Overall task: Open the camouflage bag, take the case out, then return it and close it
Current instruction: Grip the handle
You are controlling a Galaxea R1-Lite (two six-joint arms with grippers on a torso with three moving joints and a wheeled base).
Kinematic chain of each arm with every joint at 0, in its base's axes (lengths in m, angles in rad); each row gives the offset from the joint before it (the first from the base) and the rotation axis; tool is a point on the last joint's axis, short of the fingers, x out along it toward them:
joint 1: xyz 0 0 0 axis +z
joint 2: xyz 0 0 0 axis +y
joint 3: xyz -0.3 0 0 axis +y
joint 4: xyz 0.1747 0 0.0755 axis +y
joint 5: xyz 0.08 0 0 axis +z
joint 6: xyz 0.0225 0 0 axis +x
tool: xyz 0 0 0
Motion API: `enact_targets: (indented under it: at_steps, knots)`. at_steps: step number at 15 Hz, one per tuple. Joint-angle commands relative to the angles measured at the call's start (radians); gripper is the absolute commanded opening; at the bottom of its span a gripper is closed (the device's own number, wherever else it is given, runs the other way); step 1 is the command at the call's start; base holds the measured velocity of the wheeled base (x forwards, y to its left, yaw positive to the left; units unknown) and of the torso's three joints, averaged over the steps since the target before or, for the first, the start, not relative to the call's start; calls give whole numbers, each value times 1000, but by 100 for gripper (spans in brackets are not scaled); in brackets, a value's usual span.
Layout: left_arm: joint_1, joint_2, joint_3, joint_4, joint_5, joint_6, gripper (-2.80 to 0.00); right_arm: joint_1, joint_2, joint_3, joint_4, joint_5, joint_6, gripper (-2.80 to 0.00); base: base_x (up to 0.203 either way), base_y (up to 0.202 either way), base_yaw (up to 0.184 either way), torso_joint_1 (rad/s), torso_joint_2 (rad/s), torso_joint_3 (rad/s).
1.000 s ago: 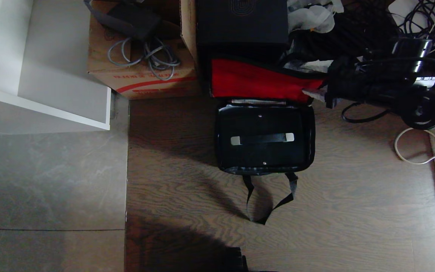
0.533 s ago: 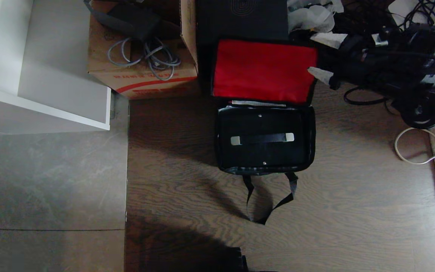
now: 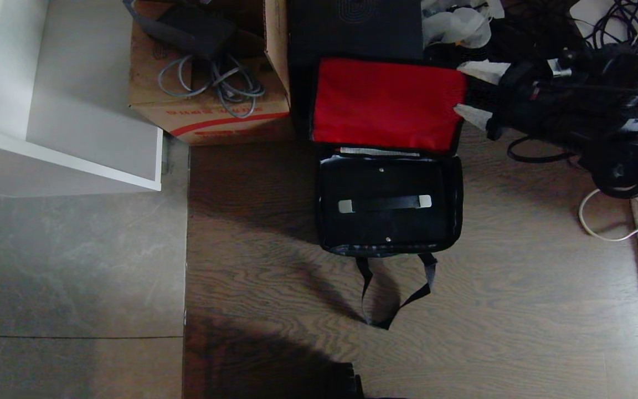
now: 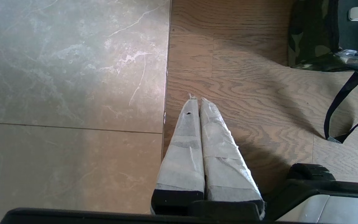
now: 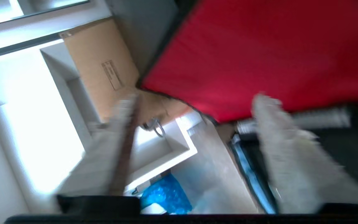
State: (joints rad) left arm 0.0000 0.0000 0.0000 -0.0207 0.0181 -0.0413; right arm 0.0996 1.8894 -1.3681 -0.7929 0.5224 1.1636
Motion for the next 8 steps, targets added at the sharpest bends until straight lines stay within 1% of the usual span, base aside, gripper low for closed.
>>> enact_targets:
  at_steps: [1, 4, 6, 8]
  knots:
    - [0, 0, 9, -1, 0, 0, -280, -2, -97, 139, 9, 33, 6, -280, 0, 0, 0, 0, 0, 0]
    - [0, 0, 9, -1, 0, 0, -280, 6, -197, 350, 47, 97, -3, -280, 0, 0, 0, 0, 0, 0]
    - [0, 0, 9, -1, 0, -2, -280, 26, -251, 474, 57, 115, -20, -280, 0, 0, 0, 0, 0, 0]
    - [0, 0, 9, -1, 0, -2, -280, 38, -329, 612, 66, 134, -94, -280, 0, 0, 0, 0, 0, 0]
